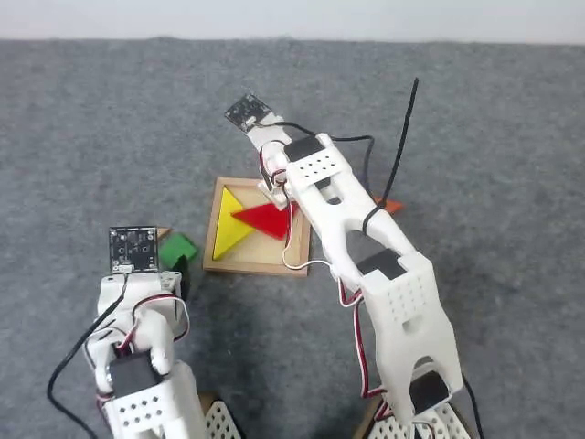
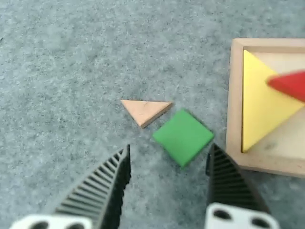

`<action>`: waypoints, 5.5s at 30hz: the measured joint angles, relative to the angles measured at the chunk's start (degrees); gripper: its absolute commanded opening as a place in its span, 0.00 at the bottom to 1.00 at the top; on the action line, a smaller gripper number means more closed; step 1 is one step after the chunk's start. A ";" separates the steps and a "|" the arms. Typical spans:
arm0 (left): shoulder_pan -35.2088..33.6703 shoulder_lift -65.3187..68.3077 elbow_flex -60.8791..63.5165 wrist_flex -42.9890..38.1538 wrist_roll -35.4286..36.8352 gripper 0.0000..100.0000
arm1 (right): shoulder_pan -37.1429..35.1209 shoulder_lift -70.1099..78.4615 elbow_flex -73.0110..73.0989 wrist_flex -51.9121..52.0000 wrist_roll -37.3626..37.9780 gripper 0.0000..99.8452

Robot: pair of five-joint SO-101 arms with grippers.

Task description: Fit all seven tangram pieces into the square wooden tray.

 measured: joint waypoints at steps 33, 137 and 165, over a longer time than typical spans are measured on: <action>0.09 0.00 0.00 0.00 0.00 0.24 | -16.09 -42.99 49.67 -4.75 34.02 0.38; 0.09 0.00 0.00 0.00 -1.93 0.24 | 3.78 -4.22 1.93 -8.79 11.60 0.01; 0.09 0.00 0.00 0.00 -1.93 0.24 | 3.78 -8.62 2.02 1.93 15.38 0.10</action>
